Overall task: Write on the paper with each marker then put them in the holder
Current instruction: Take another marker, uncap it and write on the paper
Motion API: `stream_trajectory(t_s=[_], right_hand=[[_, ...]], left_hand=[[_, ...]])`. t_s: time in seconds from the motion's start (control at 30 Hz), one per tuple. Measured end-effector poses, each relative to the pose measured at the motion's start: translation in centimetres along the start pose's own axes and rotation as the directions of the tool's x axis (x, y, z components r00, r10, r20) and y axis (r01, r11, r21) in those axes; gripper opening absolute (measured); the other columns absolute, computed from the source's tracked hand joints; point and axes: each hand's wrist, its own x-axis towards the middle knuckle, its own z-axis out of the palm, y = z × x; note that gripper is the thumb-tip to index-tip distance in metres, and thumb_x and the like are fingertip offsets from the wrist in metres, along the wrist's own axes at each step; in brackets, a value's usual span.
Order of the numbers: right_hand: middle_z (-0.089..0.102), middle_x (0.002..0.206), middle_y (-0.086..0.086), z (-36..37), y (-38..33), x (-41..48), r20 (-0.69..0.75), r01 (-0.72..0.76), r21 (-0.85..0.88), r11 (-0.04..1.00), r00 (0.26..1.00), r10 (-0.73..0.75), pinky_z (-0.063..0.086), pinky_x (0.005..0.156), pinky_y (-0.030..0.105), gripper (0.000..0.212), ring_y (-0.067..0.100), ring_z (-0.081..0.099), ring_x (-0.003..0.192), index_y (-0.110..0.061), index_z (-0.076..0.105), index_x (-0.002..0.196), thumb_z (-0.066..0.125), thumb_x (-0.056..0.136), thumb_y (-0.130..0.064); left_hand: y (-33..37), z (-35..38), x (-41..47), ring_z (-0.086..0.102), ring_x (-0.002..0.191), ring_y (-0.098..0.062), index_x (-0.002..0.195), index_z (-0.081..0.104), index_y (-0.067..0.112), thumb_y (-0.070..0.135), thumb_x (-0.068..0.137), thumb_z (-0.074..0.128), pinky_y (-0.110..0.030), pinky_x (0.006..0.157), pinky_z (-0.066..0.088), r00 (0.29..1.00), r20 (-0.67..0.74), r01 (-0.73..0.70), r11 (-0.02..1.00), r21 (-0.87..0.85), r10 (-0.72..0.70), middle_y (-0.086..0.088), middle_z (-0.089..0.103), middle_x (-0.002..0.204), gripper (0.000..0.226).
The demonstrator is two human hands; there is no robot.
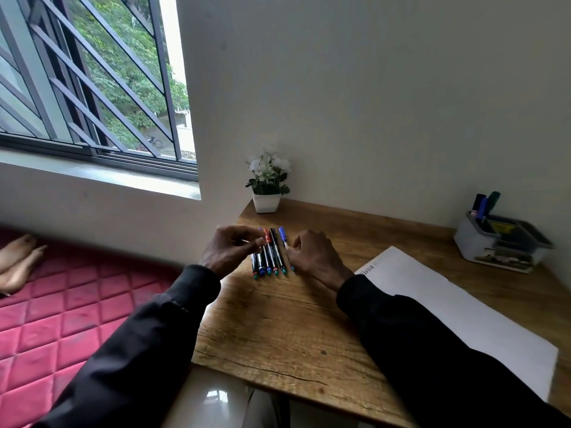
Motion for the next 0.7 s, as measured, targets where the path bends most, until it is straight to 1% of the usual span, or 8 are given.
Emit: stream_trajectory(t_s=[0.13, 0.23, 0.27, 0.37, 0.47, 0.57, 0.63, 0.7], right_hand=[[0.058, 0.073, 0.000, 0.6, -0.2, 0.0, 0.007, 0.054, -0.087, 0.995, 0.999, -0.054, 0.040, 0.056, 0.030, 0.022, 0.019, 0.057, 0.070, -0.016, 0.064, 0.075, 0.070, 0.090, -0.030], [0.048, 0.072, -0.004, -0.1, 0.3, 0.0, 0.028, 0.052, -0.148, 0.988, 0.998, -0.048, 0.036, 0.056, 0.025, 0.016, 0.017, 0.053, 0.073, -0.019, 0.057, 0.080, 0.068, 0.092, -0.022], [0.050, 0.072, -0.004, -0.4, 0.7, 0.0, 0.029, 0.038, -0.175, 0.984, 0.999, -0.033, 0.037, 0.055, 0.026, 0.013, 0.017, 0.054, 0.073, -0.016, 0.060, 0.082, 0.068, 0.091, -0.021], [0.063, 0.076, -0.001, -1.7, 2.0, -0.2, 0.006, -0.013, -0.183, 0.983, 1.000, 0.014, 0.055, 0.062, 0.033, 0.011, 0.017, 0.062, 0.073, -0.014, 0.070, 0.090, 0.069, 0.089, -0.025], [0.069, 0.082, -0.003, -4.2, 3.3, -1.5, -0.027, -0.005, -0.090, 0.996, 1.000, 0.002, 0.051, 0.061, 0.027, 0.004, 0.012, 0.064, 0.075, -0.020, 0.070, 0.091, 0.071, 0.091, -0.023], [0.072, 0.083, -0.007, -7.3, 5.1, -3.3, -0.077, 0.060, 0.100, 0.993, 0.996, -0.052, 0.055, 0.068, 0.021, 0.006, 0.006, 0.067, 0.076, -0.021, 0.073, 0.092, 0.077, 0.088, -0.019], [0.074, 0.082, -0.009, -9.1, 6.3, -4.6, -0.132, 0.107, 0.192, 0.976, 0.988, -0.083, 0.056, 0.071, 0.018, 0.009, 0.003, 0.069, 0.076, -0.021, 0.077, 0.092, 0.081, 0.084, -0.018], [0.076, 0.081, -0.007, -10.6, 7.2, -6.1, -0.174, 0.119, 0.292, 0.949, 0.982, -0.070, 0.057, 0.069, 0.018, 0.009, 0.005, 0.071, 0.075, -0.020, 0.078, 0.091, 0.082, 0.083, -0.016]], left_hand=[[-0.2, 0.3, -0.1, 0.072, 0.083, -0.018, 0.100, 0.075, 0.010, 0.013, 0.082, 0.075, -0.024, 0.074, 0.058, 0.999, -0.027, 0.028, 1.000, -0.013, -0.028, -0.008, 0.074, 0.092, 0.018], [-0.1, 0.5, -0.1, 0.071, 0.083, -0.015, 0.102, 0.074, 0.008, 0.013, 0.082, 0.075, -0.019, 0.071, 0.057, 0.999, -0.006, 0.035, 0.999, -0.010, -0.035, -0.007, 0.074, 0.094, 0.020], [0.0, 0.6, -0.1, 0.071, 0.083, -0.014, 0.102, 0.074, 0.008, 0.013, 0.082, 0.075, -0.017, 0.071, 0.056, 0.999, -0.001, 0.037, 0.999, -0.021, -0.037, -0.006, 0.074, 0.095, 0.020], [0.3, 1.3, 0.1, 0.068, 0.088, -0.008, 0.102, 0.075, 0.012, 0.013, 0.083, 0.074, -0.013, 0.068, 0.053, 1.000, -0.002, 0.019, 1.000, -0.006, -0.019, 0.001, 0.073, 0.098, 0.019], [0.5, 2.3, 0.6, 0.064, 0.097, -0.006, 0.114, 0.070, 0.021, 0.014, 0.083, 0.074, -0.016, 0.074, 0.051, 0.999, 0.010, -0.043, 0.998, 0.051, 0.043, 0.003, 0.069, 0.107, 0.031], [1.2, 3.9, 1.3, 0.061, 0.106, -0.006, 0.126, 0.062, 0.030, 0.021, 0.086, 0.071, -0.022, 0.083, 0.051, 0.988, 0.116, -0.113, 0.987, 0.114, 0.100, 0.004, 0.063, 0.121, 0.042], [2.1, 5.4, 1.3, 0.063, 0.100, -0.004, 0.123, 0.065, 0.026, 0.021, 0.089, 0.067, -0.018, 0.079, 0.050, 0.973, 0.201, -0.146, 0.978, 0.152, 0.114, 0.007, 0.066, 0.112, 0.034], [2.9, 6.9, 1.4, 0.066, 0.087, -0.004, 0.111, 0.071, 0.018, 0.018, 0.090, 0.065, -0.017, 0.069, 0.053, 0.951, 0.260, -0.217, 0.961, 0.171, 0.169, 0.008, 0.070, 0.098, 0.022]])
